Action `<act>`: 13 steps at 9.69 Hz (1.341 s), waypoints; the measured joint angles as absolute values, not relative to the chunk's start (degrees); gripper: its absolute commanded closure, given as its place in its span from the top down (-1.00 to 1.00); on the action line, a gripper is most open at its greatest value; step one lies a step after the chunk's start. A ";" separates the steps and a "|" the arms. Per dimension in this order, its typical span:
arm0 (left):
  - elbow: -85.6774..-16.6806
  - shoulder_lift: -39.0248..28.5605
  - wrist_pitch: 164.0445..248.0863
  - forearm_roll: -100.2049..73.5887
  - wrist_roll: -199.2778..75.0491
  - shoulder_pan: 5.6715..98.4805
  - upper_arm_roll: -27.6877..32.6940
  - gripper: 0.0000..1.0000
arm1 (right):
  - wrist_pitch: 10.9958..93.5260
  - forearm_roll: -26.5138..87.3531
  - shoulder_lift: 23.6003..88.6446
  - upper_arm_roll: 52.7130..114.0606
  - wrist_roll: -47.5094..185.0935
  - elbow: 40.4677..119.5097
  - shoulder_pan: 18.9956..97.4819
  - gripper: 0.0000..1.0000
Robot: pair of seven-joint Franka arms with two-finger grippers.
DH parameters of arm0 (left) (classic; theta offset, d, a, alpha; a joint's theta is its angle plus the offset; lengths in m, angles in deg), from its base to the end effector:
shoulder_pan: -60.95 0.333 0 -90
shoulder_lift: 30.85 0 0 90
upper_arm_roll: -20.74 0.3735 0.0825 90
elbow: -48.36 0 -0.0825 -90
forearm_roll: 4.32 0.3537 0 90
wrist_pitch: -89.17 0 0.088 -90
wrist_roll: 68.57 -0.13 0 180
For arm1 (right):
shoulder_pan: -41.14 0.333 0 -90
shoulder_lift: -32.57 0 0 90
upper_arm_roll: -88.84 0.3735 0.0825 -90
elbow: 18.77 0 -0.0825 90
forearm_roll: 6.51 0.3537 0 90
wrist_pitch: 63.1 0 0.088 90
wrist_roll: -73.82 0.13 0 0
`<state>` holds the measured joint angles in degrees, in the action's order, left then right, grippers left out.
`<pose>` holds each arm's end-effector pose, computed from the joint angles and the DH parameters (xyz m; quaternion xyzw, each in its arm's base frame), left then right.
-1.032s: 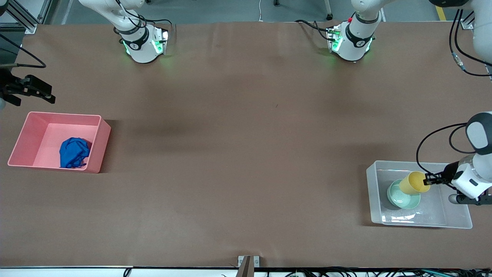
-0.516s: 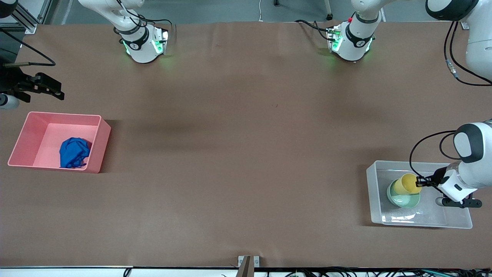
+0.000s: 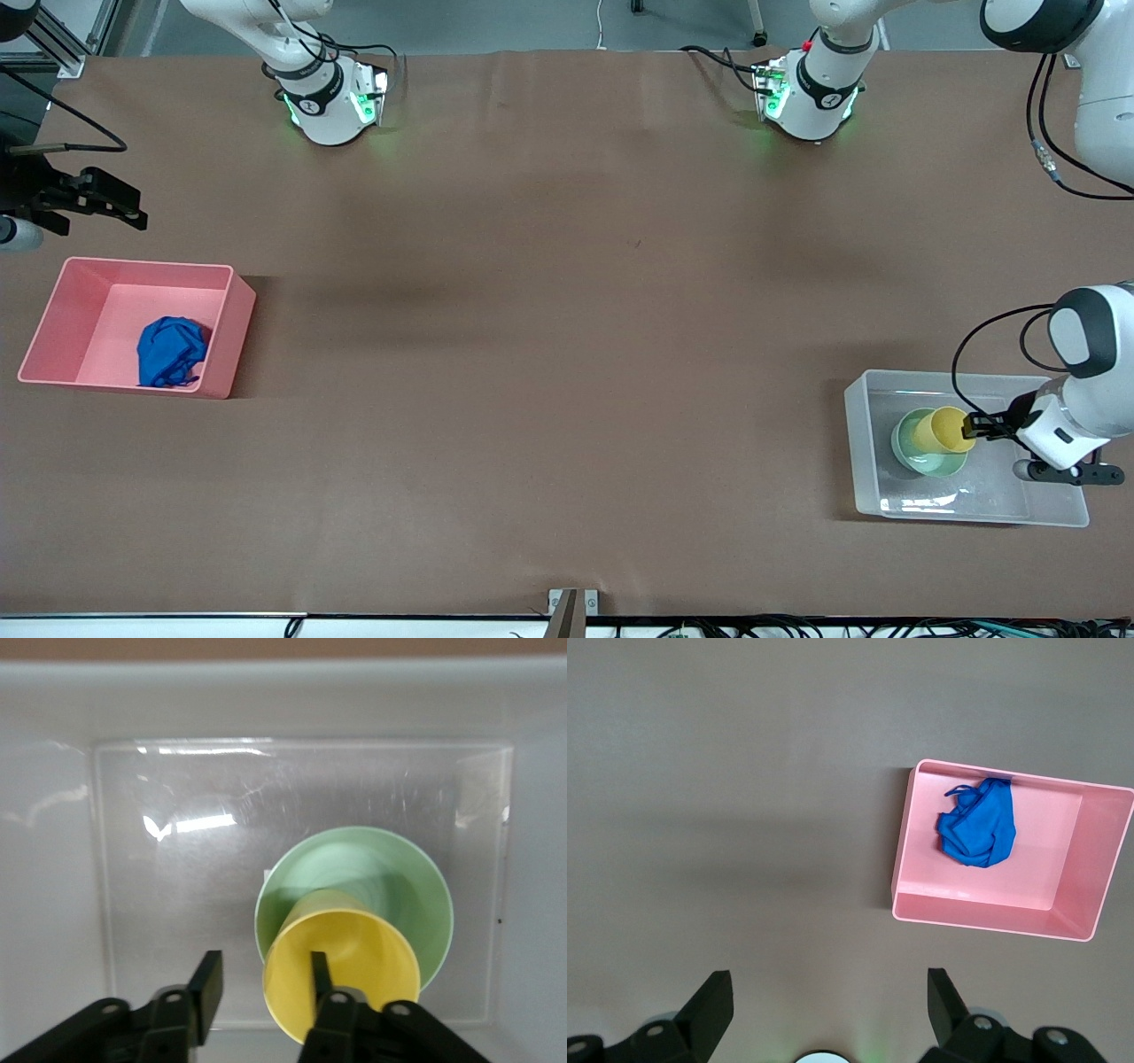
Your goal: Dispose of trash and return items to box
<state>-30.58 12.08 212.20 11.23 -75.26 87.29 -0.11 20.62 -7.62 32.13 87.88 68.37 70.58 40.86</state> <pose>0.7348 0.1557 0.3286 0.9989 -0.0314 0.0357 0.0011 0.5074 -0.0137 0.6589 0.9983 0.0361 -0.0458 0.0069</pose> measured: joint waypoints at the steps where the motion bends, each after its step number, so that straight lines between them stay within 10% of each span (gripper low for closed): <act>1: -30.17 10.53 212.15 11.23 -75.26 87.27 -0.31 1.00 | 20.62 -7.62 32.13 87.85 68.37 70.59 40.86 0.93; 13: -29.45 -18.15 184.86 -0.40 -71.91 85.42 -8.86 1.00 | 20.59 -7.62 32.14 87.57 68.37 70.74 40.85 0.93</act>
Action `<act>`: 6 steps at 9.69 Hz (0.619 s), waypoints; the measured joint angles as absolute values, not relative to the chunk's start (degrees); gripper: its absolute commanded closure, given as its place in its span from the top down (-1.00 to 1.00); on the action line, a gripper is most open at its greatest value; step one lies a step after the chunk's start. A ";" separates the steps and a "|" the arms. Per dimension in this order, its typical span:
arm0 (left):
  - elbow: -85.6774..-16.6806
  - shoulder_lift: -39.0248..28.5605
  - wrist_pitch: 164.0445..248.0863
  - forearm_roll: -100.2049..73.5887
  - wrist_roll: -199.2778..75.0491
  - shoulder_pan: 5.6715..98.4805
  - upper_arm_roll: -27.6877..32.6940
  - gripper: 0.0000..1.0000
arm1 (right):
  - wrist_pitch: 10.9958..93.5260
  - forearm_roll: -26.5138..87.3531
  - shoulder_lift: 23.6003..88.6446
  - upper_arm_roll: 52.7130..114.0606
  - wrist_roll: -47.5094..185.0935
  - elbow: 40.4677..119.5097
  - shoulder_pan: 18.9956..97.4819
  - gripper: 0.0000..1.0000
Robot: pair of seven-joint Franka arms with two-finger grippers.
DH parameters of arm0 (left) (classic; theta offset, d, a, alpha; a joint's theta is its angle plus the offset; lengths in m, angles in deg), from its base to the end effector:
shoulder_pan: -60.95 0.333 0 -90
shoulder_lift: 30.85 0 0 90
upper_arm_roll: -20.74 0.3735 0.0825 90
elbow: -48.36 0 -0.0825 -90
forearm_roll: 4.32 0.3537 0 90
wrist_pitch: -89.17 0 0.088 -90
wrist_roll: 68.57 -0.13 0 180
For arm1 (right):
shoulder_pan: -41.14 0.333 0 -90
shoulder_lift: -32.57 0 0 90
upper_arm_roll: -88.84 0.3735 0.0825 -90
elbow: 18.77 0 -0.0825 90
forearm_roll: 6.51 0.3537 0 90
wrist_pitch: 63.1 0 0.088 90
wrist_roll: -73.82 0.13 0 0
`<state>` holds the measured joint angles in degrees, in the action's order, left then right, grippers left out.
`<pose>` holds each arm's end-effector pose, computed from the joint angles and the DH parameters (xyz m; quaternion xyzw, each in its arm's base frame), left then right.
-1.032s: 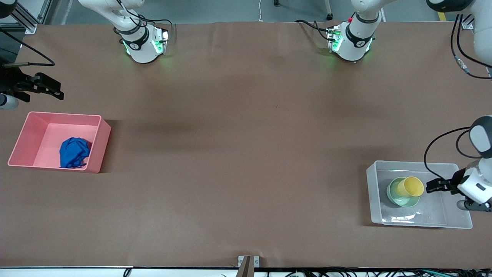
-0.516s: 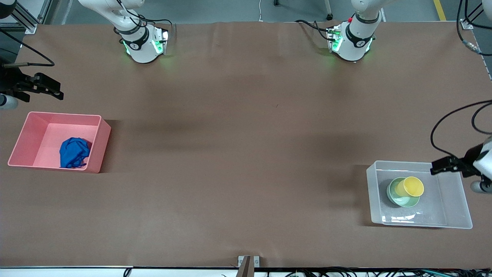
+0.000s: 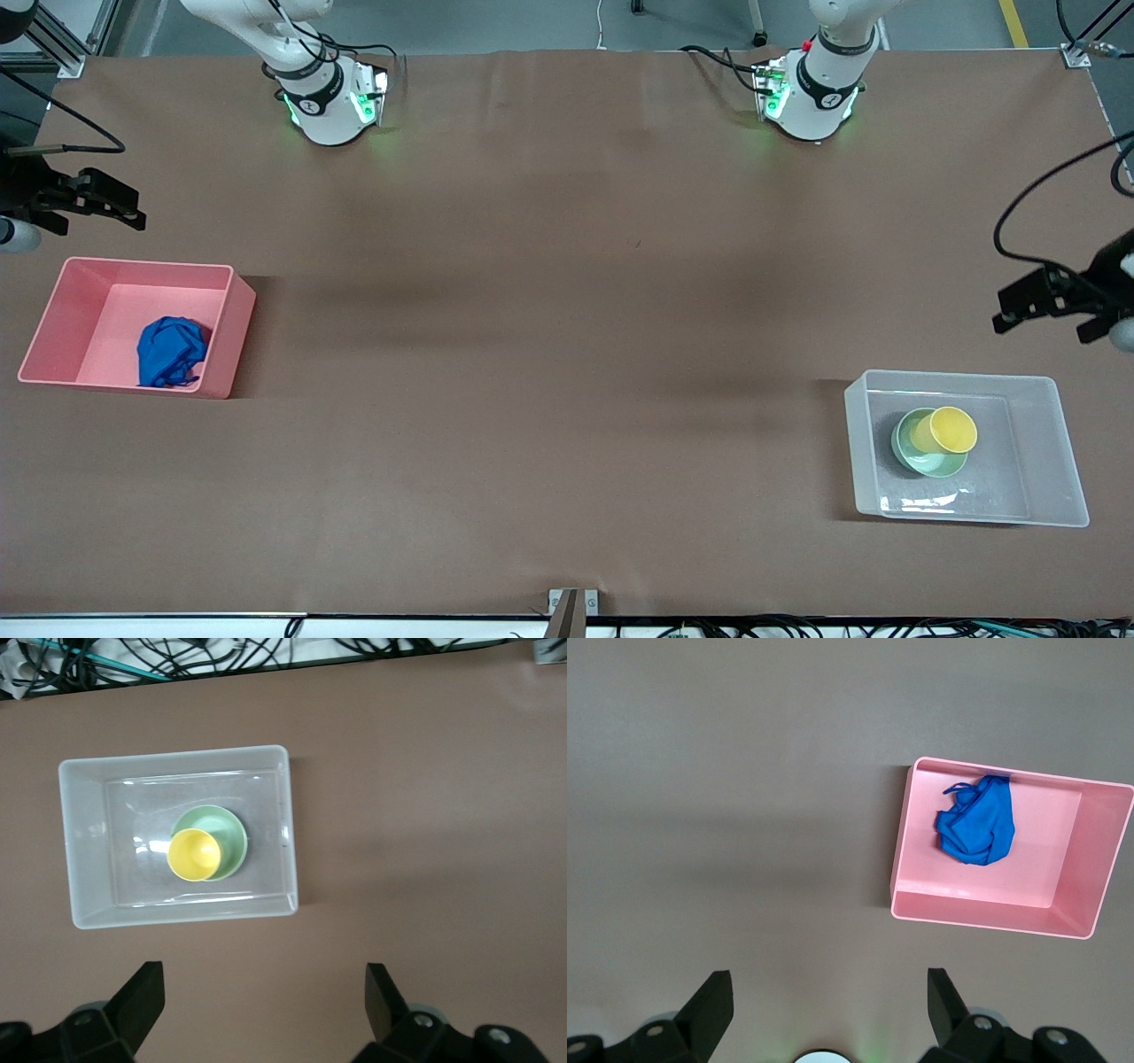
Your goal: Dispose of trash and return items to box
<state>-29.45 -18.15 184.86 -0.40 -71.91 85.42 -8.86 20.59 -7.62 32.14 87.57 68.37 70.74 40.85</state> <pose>0.6091 -0.0049 0.6518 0.9958 -0.0666 0.0590 0.0207 0.5072 -0.0166 0.6576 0.9983 0.0333 -0.0475 0.0067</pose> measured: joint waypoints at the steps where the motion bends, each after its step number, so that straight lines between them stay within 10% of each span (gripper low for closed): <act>1: -29.73 -20.01 182.59 -0.94 -71.64 82.06 -5.80 1.00 | 20.59 -7.62 32.14 87.56 68.37 70.75 40.84 0.93; 6: -39.78 -31.16 180.17 -1.44 -70.96 68.03 9.77 1.00 | 20.56 -7.62 32.14 87.40 68.37 70.76 40.79 0.94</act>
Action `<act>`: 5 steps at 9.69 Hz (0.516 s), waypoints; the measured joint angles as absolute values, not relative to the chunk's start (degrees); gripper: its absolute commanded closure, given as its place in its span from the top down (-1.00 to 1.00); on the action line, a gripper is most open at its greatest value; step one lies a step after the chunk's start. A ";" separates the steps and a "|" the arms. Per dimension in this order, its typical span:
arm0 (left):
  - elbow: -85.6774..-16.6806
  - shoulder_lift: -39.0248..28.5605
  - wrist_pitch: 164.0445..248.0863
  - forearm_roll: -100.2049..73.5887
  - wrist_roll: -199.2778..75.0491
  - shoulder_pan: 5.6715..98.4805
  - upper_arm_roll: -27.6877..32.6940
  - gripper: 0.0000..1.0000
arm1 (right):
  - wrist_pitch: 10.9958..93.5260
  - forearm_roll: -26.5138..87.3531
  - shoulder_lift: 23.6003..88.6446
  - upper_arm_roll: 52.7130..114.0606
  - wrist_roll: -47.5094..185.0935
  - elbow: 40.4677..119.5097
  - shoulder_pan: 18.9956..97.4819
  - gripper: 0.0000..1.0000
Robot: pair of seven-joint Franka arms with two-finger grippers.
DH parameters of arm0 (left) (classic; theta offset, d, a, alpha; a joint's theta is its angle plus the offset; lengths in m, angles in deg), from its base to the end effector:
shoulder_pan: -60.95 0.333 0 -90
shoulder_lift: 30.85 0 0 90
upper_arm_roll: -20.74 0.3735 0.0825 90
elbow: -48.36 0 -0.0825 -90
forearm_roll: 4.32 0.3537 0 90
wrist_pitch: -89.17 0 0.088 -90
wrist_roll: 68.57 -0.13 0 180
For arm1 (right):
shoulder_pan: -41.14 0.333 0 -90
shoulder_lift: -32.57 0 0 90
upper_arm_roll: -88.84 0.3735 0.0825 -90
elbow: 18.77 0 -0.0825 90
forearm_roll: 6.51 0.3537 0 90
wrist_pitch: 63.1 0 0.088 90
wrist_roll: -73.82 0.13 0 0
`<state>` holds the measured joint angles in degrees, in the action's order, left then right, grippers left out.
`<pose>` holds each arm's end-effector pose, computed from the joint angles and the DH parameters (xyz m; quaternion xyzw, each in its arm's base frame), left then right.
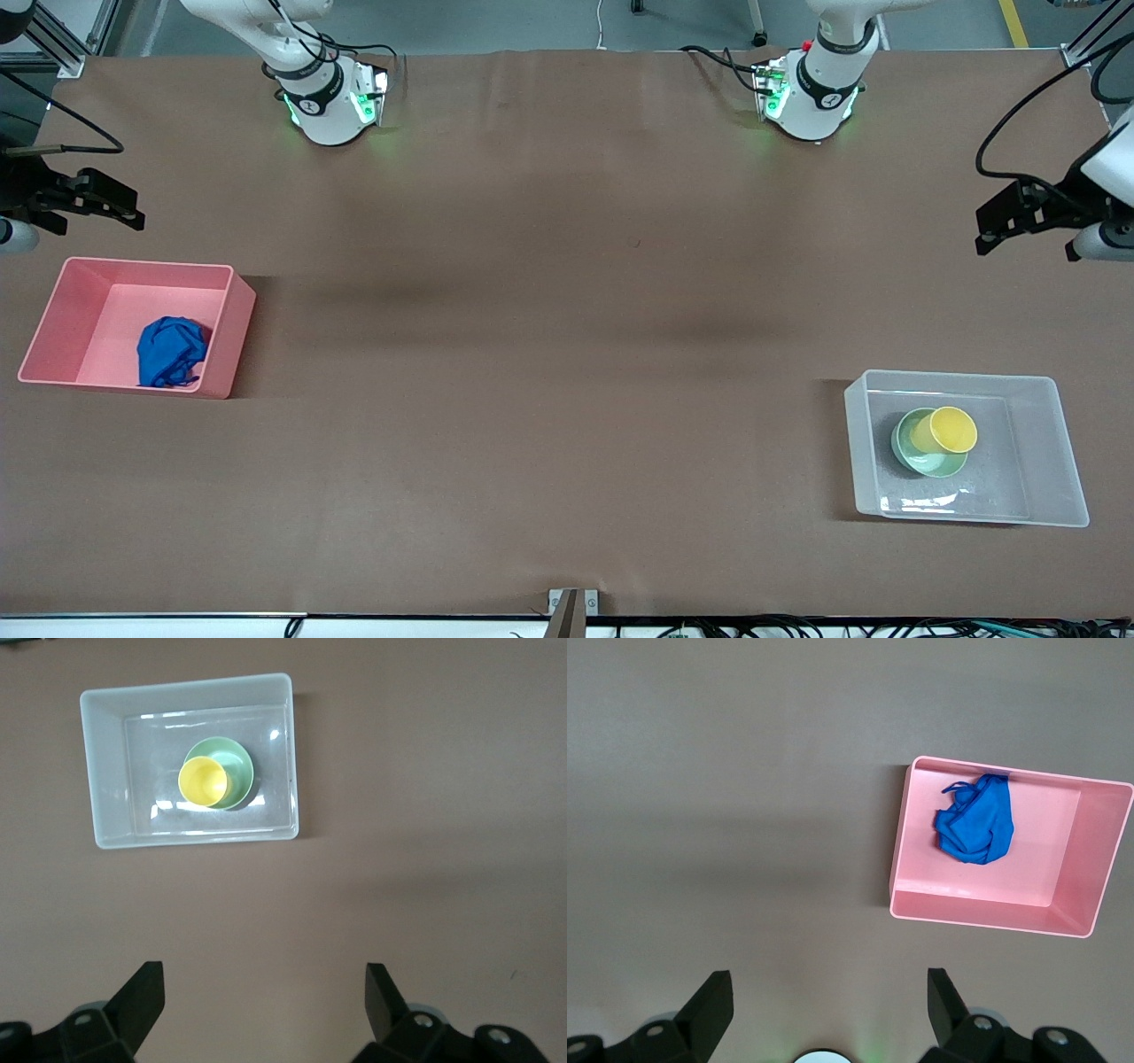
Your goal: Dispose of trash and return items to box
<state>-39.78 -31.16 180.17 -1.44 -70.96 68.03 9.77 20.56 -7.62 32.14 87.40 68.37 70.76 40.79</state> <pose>0.5251 -0.0296 0.6780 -0.9978 0.0545 -0.0279 0.0253 0.5070 -0.0186 0.6574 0.9983 0.0313 -0.0480 0.0066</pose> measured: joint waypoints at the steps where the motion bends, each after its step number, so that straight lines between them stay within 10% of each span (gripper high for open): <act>1: -42.24 -33.10 180.34 -2.28 -70.88 68.01 10.26 1.00 | 20.56 -7.62 32.14 87.41 68.37 70.76 40.79 0.94; 5: -50.10 -38.91 182.17 -4.62 -69.48 66.55 12.05 1.00 | 20.57 -7.62 32.14 87.40 68.37 70.75 40.79 0.94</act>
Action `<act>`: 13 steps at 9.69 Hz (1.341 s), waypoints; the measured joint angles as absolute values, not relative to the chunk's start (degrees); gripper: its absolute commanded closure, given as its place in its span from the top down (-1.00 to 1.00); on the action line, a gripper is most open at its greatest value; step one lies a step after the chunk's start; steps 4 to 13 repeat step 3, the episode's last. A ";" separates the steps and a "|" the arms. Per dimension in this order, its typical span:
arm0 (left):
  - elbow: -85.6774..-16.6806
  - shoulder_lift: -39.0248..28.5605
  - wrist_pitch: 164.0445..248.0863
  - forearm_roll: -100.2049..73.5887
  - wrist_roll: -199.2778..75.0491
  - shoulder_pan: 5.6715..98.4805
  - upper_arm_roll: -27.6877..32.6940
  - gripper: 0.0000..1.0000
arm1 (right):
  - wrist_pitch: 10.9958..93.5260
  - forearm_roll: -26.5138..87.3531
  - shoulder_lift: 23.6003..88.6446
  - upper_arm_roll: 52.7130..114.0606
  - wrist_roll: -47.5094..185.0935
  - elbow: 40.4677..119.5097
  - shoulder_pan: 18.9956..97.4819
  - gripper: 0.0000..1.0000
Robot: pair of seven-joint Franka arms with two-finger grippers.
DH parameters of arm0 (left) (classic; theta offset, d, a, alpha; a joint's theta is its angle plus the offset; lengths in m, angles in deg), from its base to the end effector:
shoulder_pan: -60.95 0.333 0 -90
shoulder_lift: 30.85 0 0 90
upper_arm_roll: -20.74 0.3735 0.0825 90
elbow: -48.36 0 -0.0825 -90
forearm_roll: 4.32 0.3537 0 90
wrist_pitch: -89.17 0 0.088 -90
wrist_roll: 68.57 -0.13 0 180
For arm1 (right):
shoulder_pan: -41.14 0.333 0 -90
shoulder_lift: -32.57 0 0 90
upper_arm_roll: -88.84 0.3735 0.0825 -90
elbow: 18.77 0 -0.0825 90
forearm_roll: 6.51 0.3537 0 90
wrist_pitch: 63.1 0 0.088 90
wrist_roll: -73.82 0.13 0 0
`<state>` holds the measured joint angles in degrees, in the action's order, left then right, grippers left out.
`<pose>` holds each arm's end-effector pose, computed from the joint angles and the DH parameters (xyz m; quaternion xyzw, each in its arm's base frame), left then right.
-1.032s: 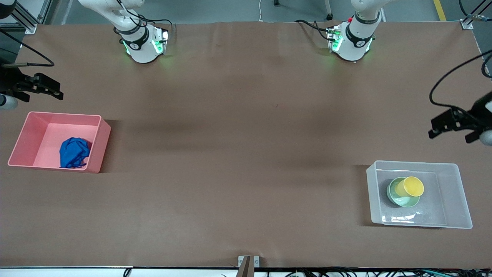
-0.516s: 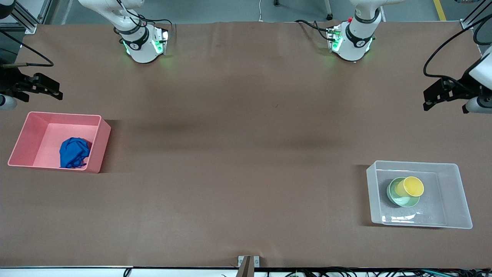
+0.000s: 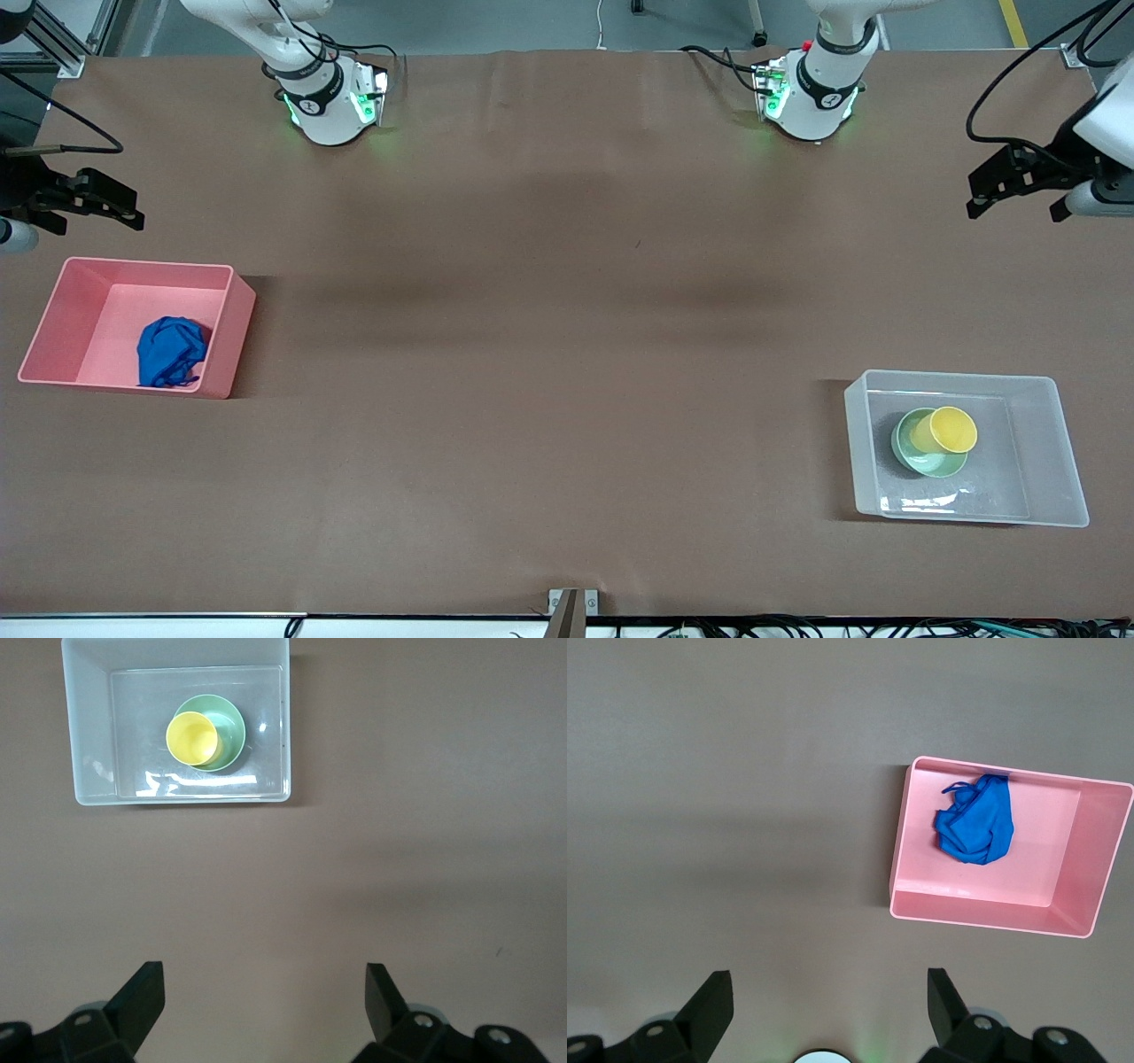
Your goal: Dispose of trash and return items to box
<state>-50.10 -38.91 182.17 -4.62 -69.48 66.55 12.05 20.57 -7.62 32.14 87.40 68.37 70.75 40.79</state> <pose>0.4769 -0.0328 0.6677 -0.9991 0.0343 -0.0220 0.0076 0.5070 -0.0186 0.6575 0.9983 0.0313 -0.0478 0.0066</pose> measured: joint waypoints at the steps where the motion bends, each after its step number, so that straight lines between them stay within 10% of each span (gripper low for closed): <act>1: -50.13 -38.99 182.17 -4.62 -67.29 64.84 12.05 1.00 | 20.57 -7.62 32.14 87.40 68.37 70.75 40.79 0.94; 13: -49.98 -38.98 182.22 -4.62 -66.20 63.51 12.05 1.00 | 20.57 -7.62 32.14 87.40 68.37 70.75 40.79 0.94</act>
